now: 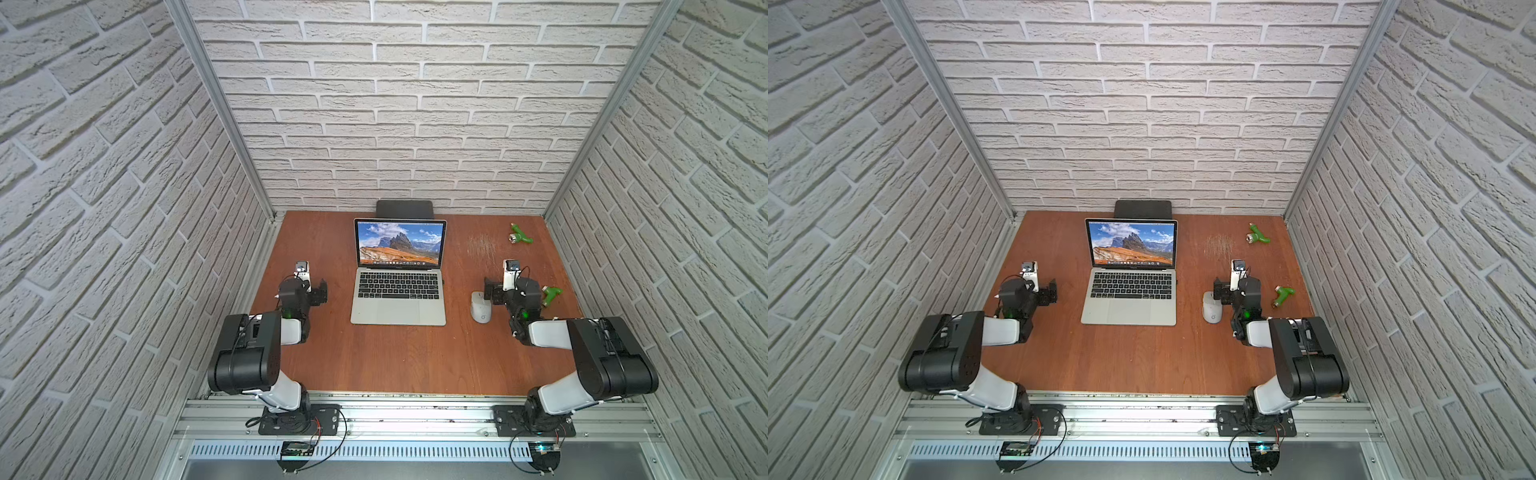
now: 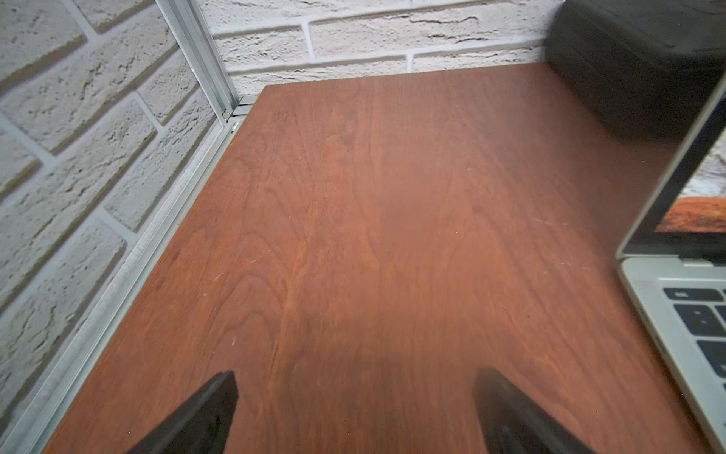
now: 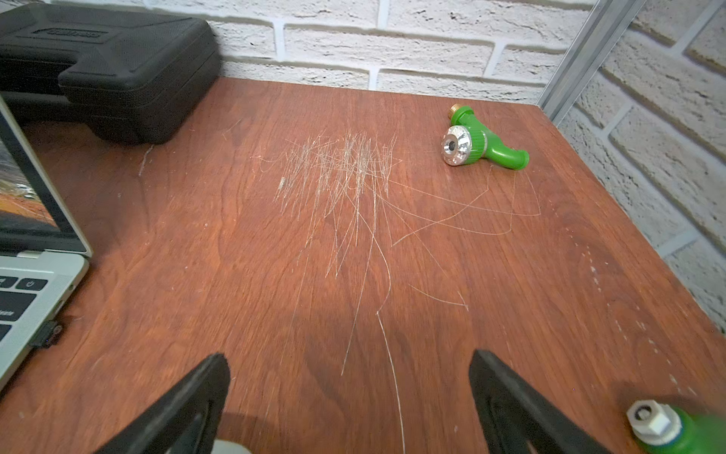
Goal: Remove the wireless mouse receiver from the laptop
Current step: Pick up the mouse from the center of the board.
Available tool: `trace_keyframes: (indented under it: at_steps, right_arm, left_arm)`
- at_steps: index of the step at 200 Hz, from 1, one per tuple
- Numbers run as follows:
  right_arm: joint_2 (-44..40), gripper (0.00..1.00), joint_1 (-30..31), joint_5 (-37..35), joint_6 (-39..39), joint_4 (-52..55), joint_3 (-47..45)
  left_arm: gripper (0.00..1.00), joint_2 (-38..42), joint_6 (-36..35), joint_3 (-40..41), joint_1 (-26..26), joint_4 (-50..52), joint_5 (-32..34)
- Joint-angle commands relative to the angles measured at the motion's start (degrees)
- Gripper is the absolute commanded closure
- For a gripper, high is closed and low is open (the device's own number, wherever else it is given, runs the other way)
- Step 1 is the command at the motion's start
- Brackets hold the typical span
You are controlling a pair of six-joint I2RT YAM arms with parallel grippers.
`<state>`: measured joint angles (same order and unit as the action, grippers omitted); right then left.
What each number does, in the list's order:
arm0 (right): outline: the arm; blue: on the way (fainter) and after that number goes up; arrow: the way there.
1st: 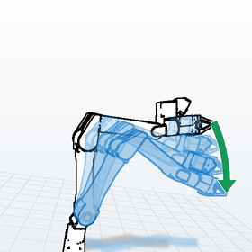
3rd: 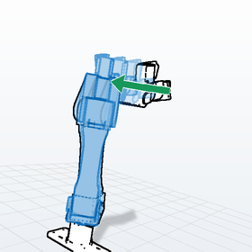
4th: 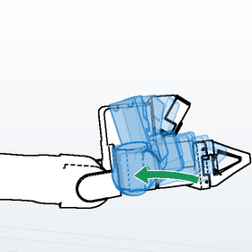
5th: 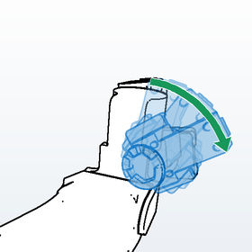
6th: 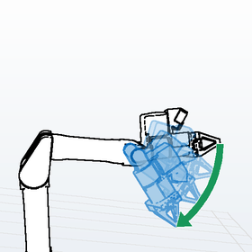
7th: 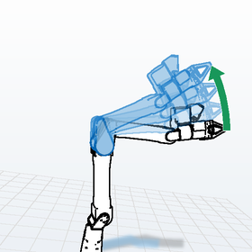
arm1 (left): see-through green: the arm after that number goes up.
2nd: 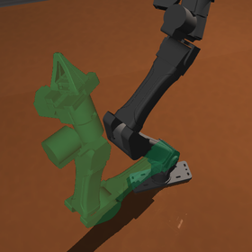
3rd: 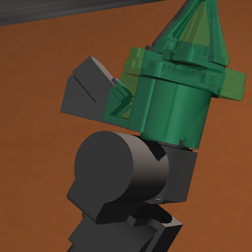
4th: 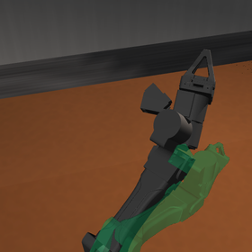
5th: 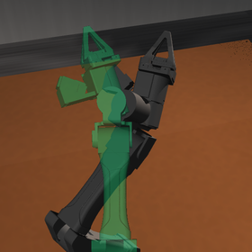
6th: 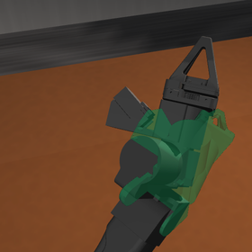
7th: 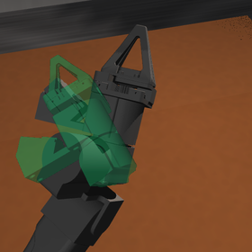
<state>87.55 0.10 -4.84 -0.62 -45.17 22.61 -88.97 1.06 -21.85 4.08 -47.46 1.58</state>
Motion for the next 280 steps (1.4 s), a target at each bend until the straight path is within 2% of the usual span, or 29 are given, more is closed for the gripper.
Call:
trace_keyframes:
  at_steps: [1, 15, 29, 42, 76, 88, 104, 118, 130, 150, 161, 173, 192, 207, 219, 230, 249, 264, 280]
  right_arm:
    - [-3.2, 0.01, 0.0, 0.6, -0.5, 6.1, 3.7]
    - [-6.1, 0.00, 0.7, 0.0, 0.6, 24.6, 12.7]
    - [-7.3, 0.00, 1.5, -2.9, 5.3, 35.6, 18.0]
    - [-9.7, 0.00, 2.6, -0.5, 7.2, 39.1, 18.5]
    - [-14.8, 0.00, 5.5, -2.3, 14.0, 49.6, 18.7]
    - [-16.0, 0.00, 6.1, -0.2, 13.7, 51.6, 18.3]
    - [-18.2, 0.00, 7.9, -1.7, 12.3, 54.9, 18.0]
    - [-19.8, 0.00, 8.7, -2.8, 12.0, 58.4, 19.0]
    - [-19.4, 0.00, 9.2, -2.7, 12.6, 62.5, 21.2]
    - [-16.6, 0.01, 11.0, -3.8, 12.9, 68.8, 24.7]
    - [-14.4, 0.00, 11.9, -3.7, 13.1, 70.2, 26.1]
    - [-11.8, 0.00, 12.5, -3.2, 13.8, 70.9, 27.4]
    - [-7.4, 0.00, 12.7, -1.1, 15.5, 72.1, 29.9]
    - [-4.5, 0.00, 13.2, 1.5, 16.1, 72.5, 31.5]
    - [-2.3, 0.00, 14.1, 1.0, 16.7, 73.3, 32.9]
    - [-0.3, 0.00, 14.9, -0.1, 17.1, 75.2, 34.6]
    - [2.6, 0.03, 16.2, -6.2, 19.6, 80.7, 37.3]
    - [1.9, 0.05, 17.1, -12.1, 22.5, 81.7, 36.4]
    - [-0.2, 0.05, 17.1, -15.4, 25.1, 81.5, 34.3]
  left_arm:
    - [0.01, 0.3, -0.5, -0.9, 0.3, -1.2, -0.6]
    - [0.02, 0.2, -0.5, -0.9, 0.3, -1.2, -0.7]
    - [0.02, 0.3, -0.5, -0.9, 0.3, -1.2, -0.6]
    - [0.02, 0.2, -0.5, -0.9, 0.3, -1.3, -0.7]
    - [0.02, 0.3, -0.5, -1.0, 0.4, -1.2, -0.7]
    - [0.02, 0.3, -0.5, -0.9, 0.4, -1.2, -0.8]
    - [0.02, 1.7, -0.5, -1.3, -0.3, 0.4, 1.3]
    - [0.02, 9.6, -1.8, -5.8, -3.9, 14.0, 9.0]
    - [0.02, 15.8, -0.6, -9.9, -6.8, 24.5, 12.2]
    - [0.02, 21.7, 7.3, -16.4, -11.1, 35.8, 6.6]
    - [0.02, 21.4, 13.0, -19.8, -14.6, 40.9, 3.2]
    - [0.02, 19.8, 15.7, -22.1, -19.7, 44.1, 1.7]
    - [0.02, 17.0, 19.2, -23.3, -27.3, 46.9, 1.5]
    - [0.02, 15.1, 20.9, -22.3, -31.2, 45.1, -0.8]
    - [0.02, 14.1, 21.5, -21.2, -34.0, 43.4, 0.2]
    - [0.02, 13.4, 22.4, -20.3, -35.3, 41.9, 0.7]
    - [0.02, 12.3, 22.9, -20.2, -36.1, 41.2, 1.4]
    - [0.02, 12.3, 23.0, -20.0, -36.2, 40.9, 1.8]
    - [0.02, 12.3, 22.6, -19.6, -36.2, 40.3, 2.2]
